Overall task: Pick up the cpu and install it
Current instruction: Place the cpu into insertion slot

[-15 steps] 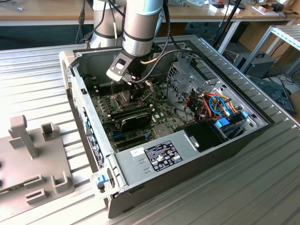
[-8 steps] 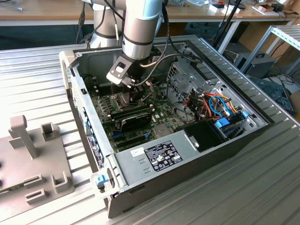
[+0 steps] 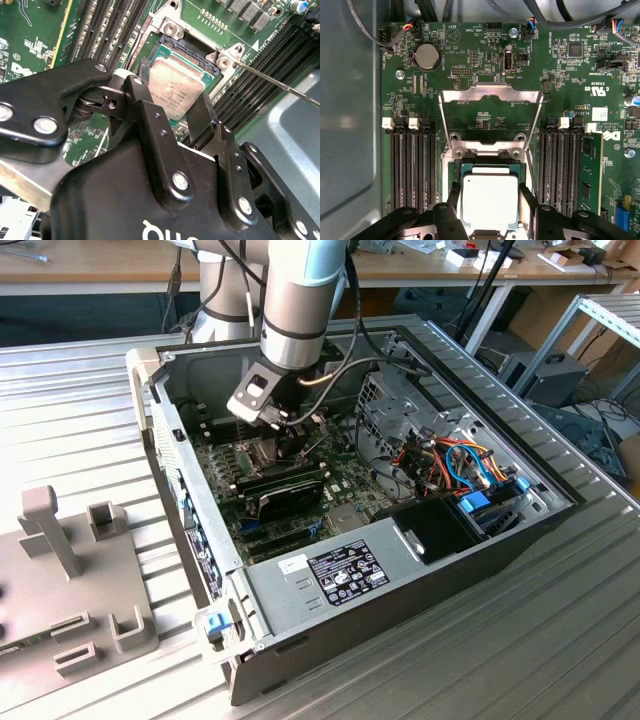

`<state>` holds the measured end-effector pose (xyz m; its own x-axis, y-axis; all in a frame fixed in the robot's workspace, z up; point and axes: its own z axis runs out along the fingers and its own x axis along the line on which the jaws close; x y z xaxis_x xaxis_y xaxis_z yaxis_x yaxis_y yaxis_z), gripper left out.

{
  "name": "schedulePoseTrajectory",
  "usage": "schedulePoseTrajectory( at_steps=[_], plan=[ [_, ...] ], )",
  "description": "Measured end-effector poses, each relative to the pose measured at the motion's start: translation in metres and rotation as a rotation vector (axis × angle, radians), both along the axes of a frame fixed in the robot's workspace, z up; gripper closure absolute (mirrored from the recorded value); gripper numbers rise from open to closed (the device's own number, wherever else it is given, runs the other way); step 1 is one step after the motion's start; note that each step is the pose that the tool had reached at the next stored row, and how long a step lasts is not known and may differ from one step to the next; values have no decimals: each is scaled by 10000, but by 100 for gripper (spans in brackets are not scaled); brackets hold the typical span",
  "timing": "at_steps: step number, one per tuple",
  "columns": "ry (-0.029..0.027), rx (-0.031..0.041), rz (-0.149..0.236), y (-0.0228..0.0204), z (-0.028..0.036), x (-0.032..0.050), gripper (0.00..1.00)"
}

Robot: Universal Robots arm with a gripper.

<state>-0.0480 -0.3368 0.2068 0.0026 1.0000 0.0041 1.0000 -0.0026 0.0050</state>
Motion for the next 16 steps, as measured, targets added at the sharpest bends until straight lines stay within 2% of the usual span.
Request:
schedulePoseTrajectory(
  at_steps=[16],
  plan=[
    [-1,0,36,0,-46,-15,45]
  ],
)
